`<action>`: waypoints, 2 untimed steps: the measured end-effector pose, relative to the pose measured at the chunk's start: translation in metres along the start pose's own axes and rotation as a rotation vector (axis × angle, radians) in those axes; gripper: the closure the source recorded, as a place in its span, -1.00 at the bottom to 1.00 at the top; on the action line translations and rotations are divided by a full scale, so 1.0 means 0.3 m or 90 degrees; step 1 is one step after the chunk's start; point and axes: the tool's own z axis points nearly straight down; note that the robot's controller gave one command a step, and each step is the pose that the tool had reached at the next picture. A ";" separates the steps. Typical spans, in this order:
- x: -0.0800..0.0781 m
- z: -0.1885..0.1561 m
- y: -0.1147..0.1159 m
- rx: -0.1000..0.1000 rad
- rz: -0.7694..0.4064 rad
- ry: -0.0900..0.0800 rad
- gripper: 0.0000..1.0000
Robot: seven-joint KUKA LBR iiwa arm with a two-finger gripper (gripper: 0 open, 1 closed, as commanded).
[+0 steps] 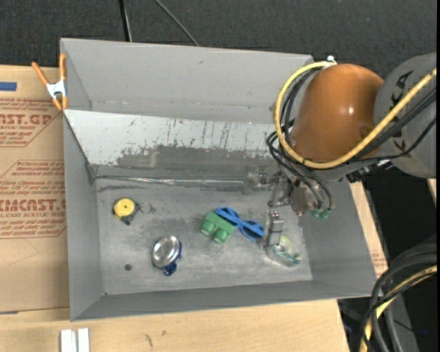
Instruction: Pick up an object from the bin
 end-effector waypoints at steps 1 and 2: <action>-0.056 0.442 -0.068 -0.001 0.020 0.005 -1.00; -0.060 0.427 -0.067 0.000 0.020 0.001 1.00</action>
Offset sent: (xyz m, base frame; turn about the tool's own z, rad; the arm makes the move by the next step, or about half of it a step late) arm 0.0197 -0.0197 -0.1274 0.0319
